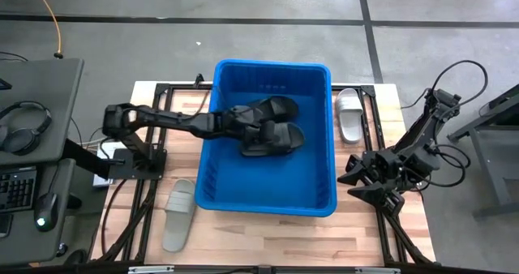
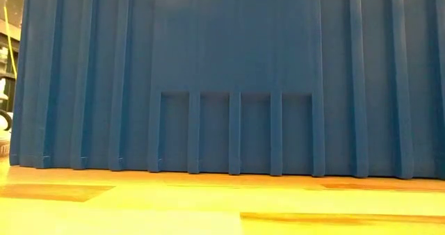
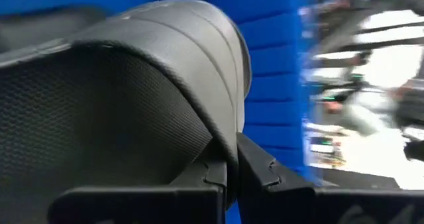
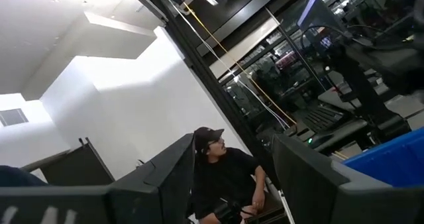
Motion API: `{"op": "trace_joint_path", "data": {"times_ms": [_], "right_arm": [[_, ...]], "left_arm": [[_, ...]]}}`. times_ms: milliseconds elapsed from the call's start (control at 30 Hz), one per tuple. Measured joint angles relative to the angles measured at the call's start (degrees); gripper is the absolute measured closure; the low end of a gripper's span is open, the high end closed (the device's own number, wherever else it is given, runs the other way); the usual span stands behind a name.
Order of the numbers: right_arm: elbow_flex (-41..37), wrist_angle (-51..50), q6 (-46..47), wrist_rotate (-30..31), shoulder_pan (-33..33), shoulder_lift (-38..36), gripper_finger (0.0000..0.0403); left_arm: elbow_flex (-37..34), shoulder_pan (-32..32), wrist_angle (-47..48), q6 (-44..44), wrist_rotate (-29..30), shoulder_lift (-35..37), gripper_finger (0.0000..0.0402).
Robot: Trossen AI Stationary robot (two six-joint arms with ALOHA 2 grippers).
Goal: Pick and place slides into bin
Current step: Put the black slide into the blue container
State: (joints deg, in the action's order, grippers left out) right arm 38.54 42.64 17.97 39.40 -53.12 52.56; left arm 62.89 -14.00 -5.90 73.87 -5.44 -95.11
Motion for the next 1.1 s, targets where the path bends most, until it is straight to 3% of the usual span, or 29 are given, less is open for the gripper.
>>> {"op": "trace_joint_path", "data": {"times_ms": [167, 433, 733, 1100], "right_arm": [[0.0, -0.1, 0.0, 0.0, 0.0, 0.0, 0.021], [0.0, 0.0, 0.0, 0.0, 0.0, 0.0, 0.021], [0.0, 0.0, -0.4, 0.3, 0.0, 0.0, 0.021], [0.0, -0.2, -0.4, 1.5, 0.2, 0.0, 0.021]], "left_arm": [[0.2, -2.4, -0.9, 2.1, -3.6, -2.9, 0.0401], [0.2, -3.2, -0.4, 3.6, -3.8, -6.1, 0.0401], [0.2, -3.3, 7.2, 2.5, -3.7, -6.2, 0.0399], [0.1, -3.3, 7.9, 3.1, -1.3, -6.2, 0.0326]]}}
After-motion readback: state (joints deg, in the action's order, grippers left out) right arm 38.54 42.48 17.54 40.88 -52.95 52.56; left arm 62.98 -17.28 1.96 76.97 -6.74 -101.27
